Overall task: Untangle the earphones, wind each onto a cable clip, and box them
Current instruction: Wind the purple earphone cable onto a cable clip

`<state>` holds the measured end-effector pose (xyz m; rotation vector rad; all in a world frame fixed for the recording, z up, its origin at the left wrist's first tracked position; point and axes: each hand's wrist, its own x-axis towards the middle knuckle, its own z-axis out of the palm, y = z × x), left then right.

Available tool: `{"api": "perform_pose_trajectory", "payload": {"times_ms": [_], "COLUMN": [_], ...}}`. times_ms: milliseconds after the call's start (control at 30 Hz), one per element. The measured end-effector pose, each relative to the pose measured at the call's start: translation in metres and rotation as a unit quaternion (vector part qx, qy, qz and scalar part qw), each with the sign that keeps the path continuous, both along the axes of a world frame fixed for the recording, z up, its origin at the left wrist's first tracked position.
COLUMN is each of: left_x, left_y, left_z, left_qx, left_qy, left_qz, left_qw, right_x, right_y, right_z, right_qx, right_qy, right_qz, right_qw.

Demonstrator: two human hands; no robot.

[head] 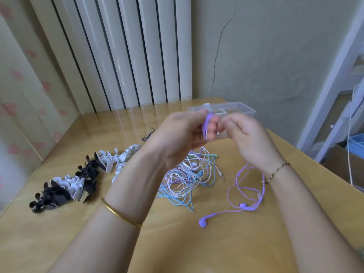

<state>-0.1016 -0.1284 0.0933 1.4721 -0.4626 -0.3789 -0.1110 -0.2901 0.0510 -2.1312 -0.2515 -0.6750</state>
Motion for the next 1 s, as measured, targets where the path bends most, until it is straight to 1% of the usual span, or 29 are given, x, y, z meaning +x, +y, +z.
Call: {"api": "perform_pose_trajectory", "payload": {"times_ms": [33, 67, 100, 133, 167, 200, 233, 267, 300, 333, 400, 433, 533, 567, 633, 667, 700, 733, 767, 800, 833, 867, 900, 933, 967, 1000], "left_x": [0.002, 0.006, 0.008, 0.01, 0.012, 0.013, 0.013, 0.013, 0.012, 0.011, 0.007, 0.004, 0.002, 0.003, 0.004, 0.005, 0.007, 0.008, 0.009, 0.01, 0.01, 0.009, 0.008, 0.008, 0.008, 0.008], "left_y": [0.001, 0.001, 0.0, -0.001, -0.002, -0.001, 0.0, 0.0, 0.0, -0.001, -0.001, 0.0, 0.006, 0.007, 0.007, 0.006, 0.004, 0.001, 0.0, -0.001, -0.002, -0.002, -0.003, -0.004, -0.005, -0.005], "left_z": [0.001, 0.0, -0.002, -0.006, -0.011, -0.016, -0.02, -0.021, -0.02, -0.016, -0.005, 0.0, 0.007, 0.008, 0.007, 0.006, 0.004, 0.0, -0.004, -0.009, -0.014, -0.017, -0.018, -0.016, -0.015, -0.012], "left_qx": [-0.069, -0.117, -0.13, -0.114, -0.061, 0.022, 0.122, 0.211, 0.257, 0.255, 0.208, 0.183, 0.098, 0.056, -0.043, -0.079, -0.09, -0.076, -0.033, 0.036, 0.126, 0.22, 0.299, 0.349, 0.374, 0.383], "left_qy": [0.055, 0.077, 0.06, 0.013, -0.068, -0.171, -0.262, -0.318, -0.326, -0.292, -0.185, -0.134, -0.008, 0.028, 0.098, 0.105, 0.083, 0.038, -0.032, -0.125, -0.224, -0.301, -0.34, -0.345, -0.337, -0.323], "left_qz": [0.007, 0.033, 0.072, 0.114, 0.161, 0.195, 0.203, 0.186, 0.152, 0.108, 0.036, 0.011, -0.058, -0.062, -0.03, 0.002, 0.043, 0.087, 0.131, 0.165, 0.177, 0.166, 0.148, 0.128, 0.111, 0.094], "left_qw": [0.996, 0.99, 0.987, 0.987, 0.983, 0.965, 0.935, 0.906, 0.897, 0.915, 0.96, 0.974, 0.993, 0.996, 0.994, 0.991, 0.992, 0.993, 0.99, 0.978, 0.95, 0.913, 0.879, 0.862, 0.857, 0.86], "right_x": [-0.003, -0.007, -0.012, -0.016, -0.02, -0.022, -0.023, -0.022, -0.02, -0.017, -0.011, -0.009, -0.006, -0.007, -0.01, -0.012, -0.015, -0.018, -0.02, -0.022, -0.022, -0.02, -0.018, -0.015, -0.011, -0.009], "right_y": [0.002, 0.004, 0.006, 0.007, 0.007, 0.006, 0.006, 0.004, 0.002, 0.001, 0.001, 0.002, 0.001, 0.001, 0.002, 0.003, 0.005, 0.006, 0.007, 0.007, 0.006, 0.004, 0.002, 0.001, 0.0, 0.0], "right_z": [-0.002, -0.004, -0.006, -0.006, -0.004, 0.0, 0.005, 0.009, 0.012, 0.013, 0.011, 0.007, -0.003, -0.005, -0.01, -0.012, -0.012, -0.011, -0.009, -0.005, -0.001, 0.002, 0.005, 0.005, 0.004, 0.002], "right_qx": [-0.005, -0.022, -0.041, -0.054, -0.058, -0.059, -0.058, -0.059, -0.057, -0.053, -0.039, -0.026, 0.025, 0.033, 0.04, 0.04, 0.037, 0.031, 0.024, 0.017, 0.008, 0.002, 0.002, 0.01, 0.015, 0.02], "right_qy": [0.028, 0.058, 0.087, 0.108, 0.119, 0.118, 0.107, 0.084, 0.054, 0.025, -0.011, -0.015, 0.002, 0.018, 0.071, 0.1, 0.125, 0.143, 0.15, 0.148, 0.135, 0.114, 0.088, 0.063, 0.041, 0.027], "right_qz": [0.029, 0.061, 0.094, 0.122, 0.14, 0.142, 0.13, 0.106, 0.079, 0.056, 0.036, 0.031, 0.024, 0.034, 0.078, 0.108, 0.137, 0.159, 0.17, 0.167, 0.151, 0.127, 0.103, 0.082, 0.062, 0.046], "right_qw": [0.999, 0.996, 0.991, 0.985, 0.981, 0.981, 0.984, 0.989, 0.994, 0.997, 0.999, 0.999, 0.999, 0.999, 0.994, 0.988, 0.982, 0.976, 0.974, 0.975, 0.979, 0.985, 0.991, 0.995, 0.997, 0.998]}}
